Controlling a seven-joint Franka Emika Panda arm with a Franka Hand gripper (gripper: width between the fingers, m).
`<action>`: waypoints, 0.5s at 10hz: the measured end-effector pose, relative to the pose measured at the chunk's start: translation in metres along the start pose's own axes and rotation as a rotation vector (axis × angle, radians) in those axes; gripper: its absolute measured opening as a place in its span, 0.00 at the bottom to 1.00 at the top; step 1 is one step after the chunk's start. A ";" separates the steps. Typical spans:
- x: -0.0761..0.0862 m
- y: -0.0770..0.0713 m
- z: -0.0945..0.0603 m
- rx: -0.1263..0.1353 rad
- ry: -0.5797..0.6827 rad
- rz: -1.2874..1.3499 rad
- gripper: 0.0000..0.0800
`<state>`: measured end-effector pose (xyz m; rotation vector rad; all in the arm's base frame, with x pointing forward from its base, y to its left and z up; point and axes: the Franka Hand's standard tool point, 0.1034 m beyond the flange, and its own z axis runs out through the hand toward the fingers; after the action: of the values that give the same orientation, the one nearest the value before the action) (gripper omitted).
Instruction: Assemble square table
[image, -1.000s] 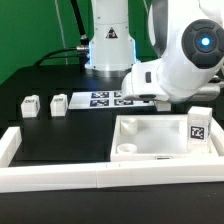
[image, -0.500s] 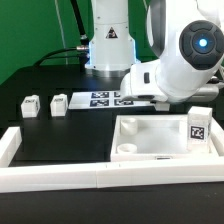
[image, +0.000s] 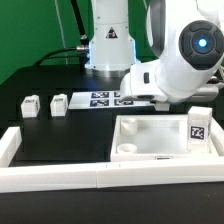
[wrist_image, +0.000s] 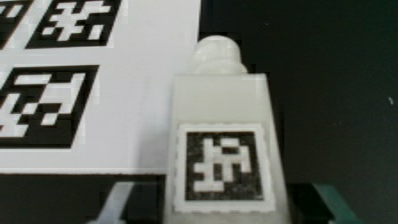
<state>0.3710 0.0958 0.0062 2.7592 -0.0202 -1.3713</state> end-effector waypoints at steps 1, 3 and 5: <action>0.000 0.002 -0.004 0.003 0.004 0.003 0.36; -0.014 0.024 -0.059 0.035 -0.006 0.008 0.36; -0.027 0.059 -0.113 0.073 0.038 0.047 0.36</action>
Offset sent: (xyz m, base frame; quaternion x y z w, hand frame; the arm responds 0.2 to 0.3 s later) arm 0.0723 -0.0593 0.1000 0.0278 -0.0114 0.0249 0.9992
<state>0.4456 0.0435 0.0989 2.8236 -0.1347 -1.3326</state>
